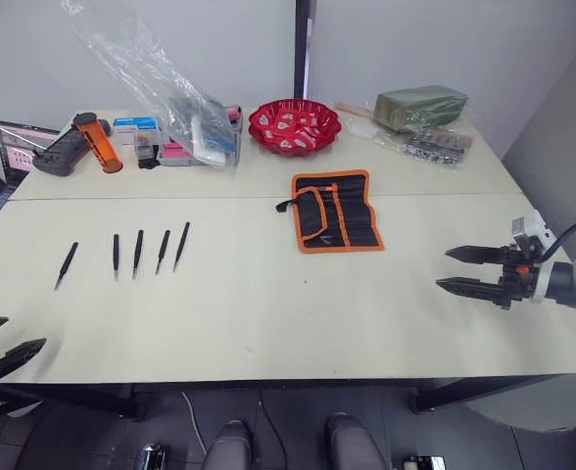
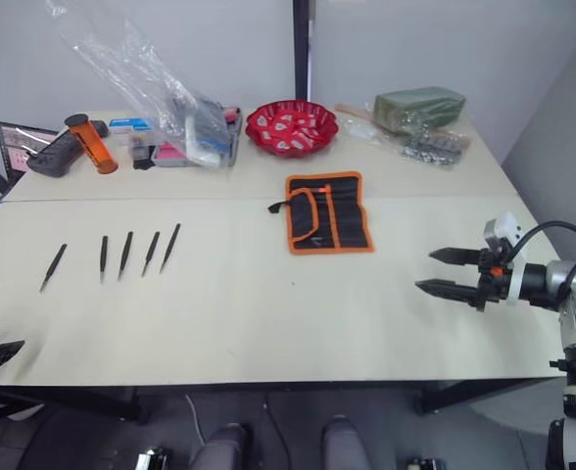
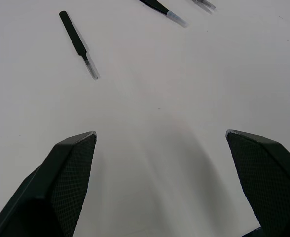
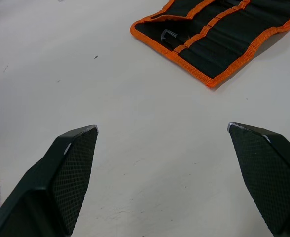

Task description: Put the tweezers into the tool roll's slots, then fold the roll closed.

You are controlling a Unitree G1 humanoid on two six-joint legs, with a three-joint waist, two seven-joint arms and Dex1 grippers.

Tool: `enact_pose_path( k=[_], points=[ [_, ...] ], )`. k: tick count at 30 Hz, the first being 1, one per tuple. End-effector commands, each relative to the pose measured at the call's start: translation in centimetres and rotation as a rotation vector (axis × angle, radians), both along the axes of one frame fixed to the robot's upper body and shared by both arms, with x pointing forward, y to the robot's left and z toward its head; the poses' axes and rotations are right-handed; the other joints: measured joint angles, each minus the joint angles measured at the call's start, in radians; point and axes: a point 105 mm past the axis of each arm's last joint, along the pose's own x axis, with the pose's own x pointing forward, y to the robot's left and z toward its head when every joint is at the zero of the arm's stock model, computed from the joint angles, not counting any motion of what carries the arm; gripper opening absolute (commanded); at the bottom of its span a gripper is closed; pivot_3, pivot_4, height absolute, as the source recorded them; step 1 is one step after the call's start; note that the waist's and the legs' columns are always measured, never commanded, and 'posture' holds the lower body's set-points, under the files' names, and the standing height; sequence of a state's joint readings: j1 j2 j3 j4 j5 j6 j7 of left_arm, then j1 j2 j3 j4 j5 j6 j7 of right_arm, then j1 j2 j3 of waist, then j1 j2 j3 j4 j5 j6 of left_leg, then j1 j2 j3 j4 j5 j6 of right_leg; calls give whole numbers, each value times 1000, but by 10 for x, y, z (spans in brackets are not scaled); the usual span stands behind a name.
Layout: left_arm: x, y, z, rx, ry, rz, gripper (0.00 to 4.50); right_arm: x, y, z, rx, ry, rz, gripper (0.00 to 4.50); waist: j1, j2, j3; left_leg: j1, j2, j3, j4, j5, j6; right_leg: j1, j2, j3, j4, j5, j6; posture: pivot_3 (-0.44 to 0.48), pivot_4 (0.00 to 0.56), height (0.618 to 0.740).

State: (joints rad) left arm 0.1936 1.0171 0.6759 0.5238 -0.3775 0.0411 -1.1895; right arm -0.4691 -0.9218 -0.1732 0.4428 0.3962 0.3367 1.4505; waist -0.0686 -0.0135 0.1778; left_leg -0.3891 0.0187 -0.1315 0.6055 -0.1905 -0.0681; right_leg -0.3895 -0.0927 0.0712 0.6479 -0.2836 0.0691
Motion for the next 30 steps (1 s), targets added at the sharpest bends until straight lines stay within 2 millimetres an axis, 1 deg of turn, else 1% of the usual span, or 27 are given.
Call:
enact_pose_path(
  k=[1, 4, 8, 10, 12, 14, 15, 17, 19, 20, 22, 25, 27, 30],
  points=[
    [8, -3, 15, -2, -27, -31, 4476, -1, -5, 10, -27, -40, -18, 4500, 1, 0, 0, 0, 0, 0, 0, 0, 0, 0, 0, 0, 0, 0, 0, 0, 150, 740],
    [19, -21, 27, -83, -60, -62, 4476, 1, 0, 8, -16, -24, -37, 4500, 7, 0, 0, 0, 0, 0, 1, 0, 0, 0, 0, 0, 0, 0, 0, 0, 150, 740],
    [26, -57, 45, -173, -137, -143, 4476, 12, 26, 13, 69, -4, -48, 4500, 4, 0, 0, 0, 0, 0, 1, 0, 0, 0, 0, 0, 0, 0, 0, 0, 150, 740],
    [31, -76, 54, -232, -179, -160, 4476, 26, 38, 14, 116, 13, -114, 4500, -2, 0, 0, 0, 0, 0, 1, 0, 0, 0, 0, 0, 1, 1, -2, 0, 150, 740],
    [34, -102, 58, -242, -201, -214, 4476, 39, 55, 14, 155, 13, -164, 4500, -6, 0, 0, 0, 1, 0, 1, 0, 0, 0, 1, 0, 1, 1, -2, 0, 150, 740],
    [37, -129, 58, -229, -210, -269, 4476, 52, 75, 15, 174, -10, -200, 4500, -4, 0, 0, 0, 1, -1, 1, 0, 0, 0, 0, 0, 1, 1, -2, 0, 150, 740],
    [38, -146, 58, -223, -204, -303, 4476, 64, 85, 14, 181, -29, -252, 4500, -2, 0, 0, 0, 1, -1, 1, 0, 0, 0, 0, 0, 1, 2, -3, 0, 150, 740],
    [38, -163, 55, -203, -183, -335, 4476, 79, 98, 13, 191, -42, -327, 4500, -1, 0, 0, -1, 0, -1, 1, 0, 0, 0, 0, 0, 1, 2, -3, 0, 150, 740],
    [38, -173, 50, -177, -160, -366, 4476, 94, 115, 13, 260, 8, -394, 4500, 0, 0, 0, -1, 0, -1, 2, 0, 0, 0, 0, 0, 2, 2, -3, 0, 150, 740],
    [38, -176, 49, -165, -156, -376, 4476, 97, 122, 13, 275, 21, -402, 4500, 0, 0, 0, -1, 0, -1, 2, 0, 0, -1, 0, 1, 1, 2, -3, 0, 150, 740],
    [39, -179, 49, -157, -158, -388, 4476, 100, 130, 13, 288, 36, -409, 4500, 7, 0, 0, -1, 0, -1, 1, 0, 0, -1, 0, 0, 1, 2, -3, 0, 150, 740],
    [41, -190, 55, -153, -175, -430, 4476, 109, 146, 4, 320, 78, -451, 4500, 10, -1, 0, -1, 0, -1, 1, 0, 0, -1, 0, 0, 1, 2, -3, 0, 150, 740],
    [43, -192, 54, -133, -170, -429, 4476, 112, 154, -2, 321, 93, -467, 4500, 8, -1, 0, -1, 0, -1, 1, 0, 0, -1, 1, 0, 1, 2, -3, 0, 150, 740],
    [46, -187, 51, -126, -163, -415, 4476, 116, 164, -13, 314, 123, -500, 4500, 1, 0, 0, -1, 0, -1, 1, 0, 0, -1, 1, 0, 1, 2, -3, 0, 150, 740]
  ],
)
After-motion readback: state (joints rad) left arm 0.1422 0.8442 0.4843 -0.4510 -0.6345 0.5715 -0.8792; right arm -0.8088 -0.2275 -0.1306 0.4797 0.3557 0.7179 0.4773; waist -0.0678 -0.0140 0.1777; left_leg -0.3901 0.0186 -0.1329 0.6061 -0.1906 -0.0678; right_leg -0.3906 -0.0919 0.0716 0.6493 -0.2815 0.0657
